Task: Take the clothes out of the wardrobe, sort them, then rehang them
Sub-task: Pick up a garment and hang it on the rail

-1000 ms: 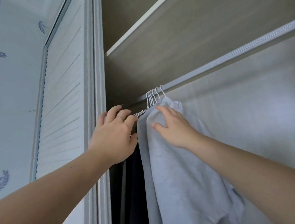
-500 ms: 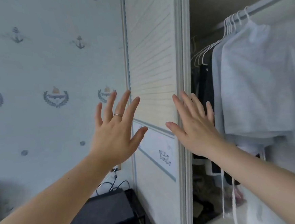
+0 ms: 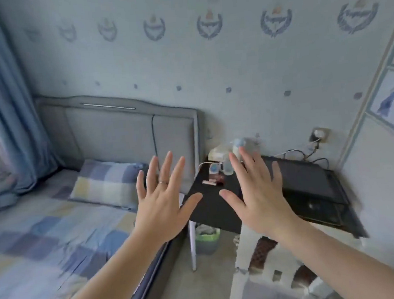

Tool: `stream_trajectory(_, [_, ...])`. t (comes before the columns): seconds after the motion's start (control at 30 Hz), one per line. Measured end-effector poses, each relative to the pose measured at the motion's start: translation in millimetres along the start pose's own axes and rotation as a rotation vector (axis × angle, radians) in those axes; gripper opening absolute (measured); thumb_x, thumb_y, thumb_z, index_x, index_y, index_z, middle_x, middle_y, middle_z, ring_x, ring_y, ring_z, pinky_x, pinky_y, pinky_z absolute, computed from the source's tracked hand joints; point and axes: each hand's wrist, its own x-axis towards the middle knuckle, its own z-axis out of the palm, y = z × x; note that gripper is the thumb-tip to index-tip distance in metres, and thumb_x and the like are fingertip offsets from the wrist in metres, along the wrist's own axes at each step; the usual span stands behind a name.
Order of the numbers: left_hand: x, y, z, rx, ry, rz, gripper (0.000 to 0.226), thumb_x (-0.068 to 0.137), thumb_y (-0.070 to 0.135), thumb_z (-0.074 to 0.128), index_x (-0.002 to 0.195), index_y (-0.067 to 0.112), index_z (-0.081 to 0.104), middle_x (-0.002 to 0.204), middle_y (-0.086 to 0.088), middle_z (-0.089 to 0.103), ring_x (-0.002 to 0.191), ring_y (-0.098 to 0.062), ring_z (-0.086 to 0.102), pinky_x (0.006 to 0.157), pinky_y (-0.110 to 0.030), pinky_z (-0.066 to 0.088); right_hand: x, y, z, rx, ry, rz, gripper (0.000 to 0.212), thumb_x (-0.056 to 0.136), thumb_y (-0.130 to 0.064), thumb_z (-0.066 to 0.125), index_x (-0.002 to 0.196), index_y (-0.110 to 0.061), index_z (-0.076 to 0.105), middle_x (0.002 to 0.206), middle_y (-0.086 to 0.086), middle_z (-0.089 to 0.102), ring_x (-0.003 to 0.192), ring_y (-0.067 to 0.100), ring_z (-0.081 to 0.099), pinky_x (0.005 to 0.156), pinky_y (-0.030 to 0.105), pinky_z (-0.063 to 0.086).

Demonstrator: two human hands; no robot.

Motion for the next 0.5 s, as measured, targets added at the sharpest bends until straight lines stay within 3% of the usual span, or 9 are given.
stream_trajectory(0.23, [-165,-144,-20,0.186,-0.124,-0.467,0.081,0.087,0.080,0.008,0.156,0.041,-0.009,0.165,0.012,-0.015,0.150,-0.018,-0.027,0.122,-0.052,-0.008,7,-176,107,0.217,-0.284,-0.366,0.077,0.087,-0.075,0.004,0.151,-0.037,-0.014,0.161,-0.012,-0.019,0.149,0.017,-0.015,0.116,0.055,-0.007])
stream_trajectory(0.5, [-335,-252,-73,0.340,-0.169,-0.947,0.082,0.088,0.080,0.014,0.158,0.040,-0.001,0.166,0.012,-0.012,0.151,-0.019,-0.021,0.121,-0.051,-0.008,-14,-381,197,0.328,-0.544,-0.805,0.079,0.084,-0.078,0.002,0.149,-0.041,-0.021,0.156,-0.018,-0.030,0.146,0.011,-0.024,0.112,0.047,-0.021])
